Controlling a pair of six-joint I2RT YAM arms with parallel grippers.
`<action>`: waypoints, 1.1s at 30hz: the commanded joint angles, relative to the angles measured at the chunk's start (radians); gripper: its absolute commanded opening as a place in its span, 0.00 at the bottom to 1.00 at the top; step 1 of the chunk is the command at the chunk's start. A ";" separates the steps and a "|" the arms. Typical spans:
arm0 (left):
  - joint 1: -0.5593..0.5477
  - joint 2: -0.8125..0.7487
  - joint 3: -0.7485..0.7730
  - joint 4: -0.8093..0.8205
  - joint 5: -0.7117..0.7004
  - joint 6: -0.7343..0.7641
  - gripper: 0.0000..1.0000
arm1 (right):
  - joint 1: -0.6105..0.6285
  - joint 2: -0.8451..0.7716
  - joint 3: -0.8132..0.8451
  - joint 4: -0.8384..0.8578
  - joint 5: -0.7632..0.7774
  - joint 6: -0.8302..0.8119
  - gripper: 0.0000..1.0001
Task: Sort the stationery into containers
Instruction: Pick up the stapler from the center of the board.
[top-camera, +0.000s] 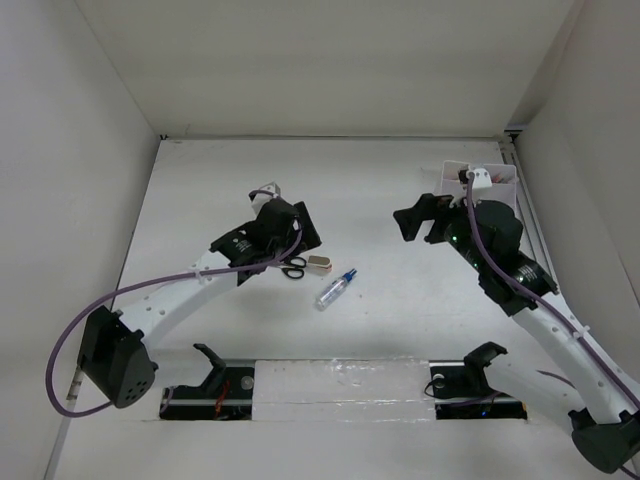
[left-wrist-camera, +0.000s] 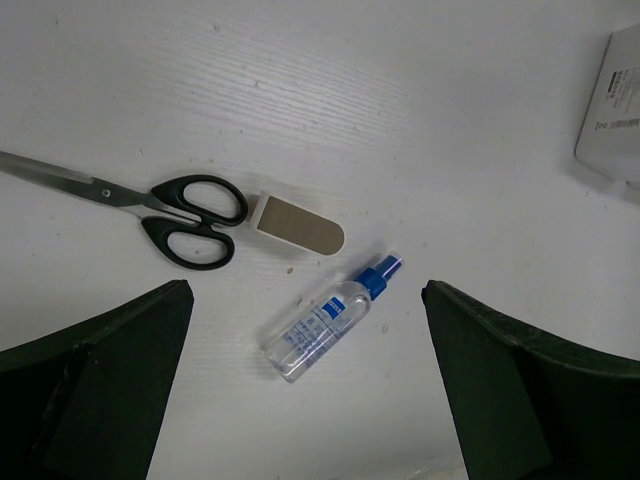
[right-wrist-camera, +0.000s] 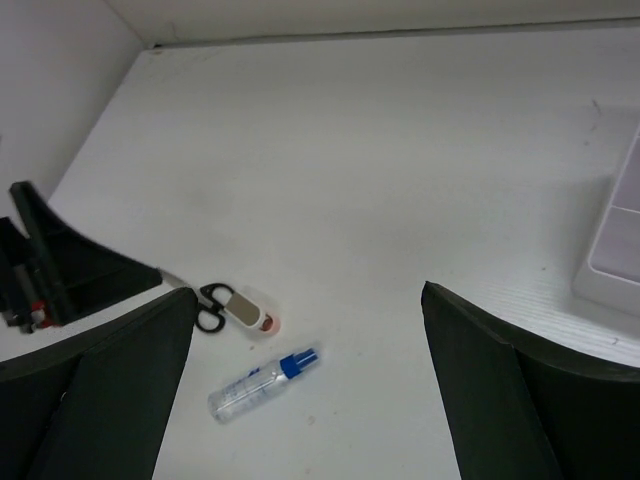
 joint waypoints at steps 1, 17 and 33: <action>0.002 0.032 0.027 0.012 -0.001 -0.027 1.00 | 0.045 -0.014 -0.012 -0.013 -0.042 0.009 1.00; 0.002 0.185 0.096 0.011 -0.038 -0.117 1.00 | 0.133 -0.014 -0.041 -0.024 -0.043 -0.020 1.00; -0.007 0.188 0.051 -0.012 -0.029 -0.389 1.00 | 0.142 -0.024 -0.061 -0.006 -0.034 -0.020 1.00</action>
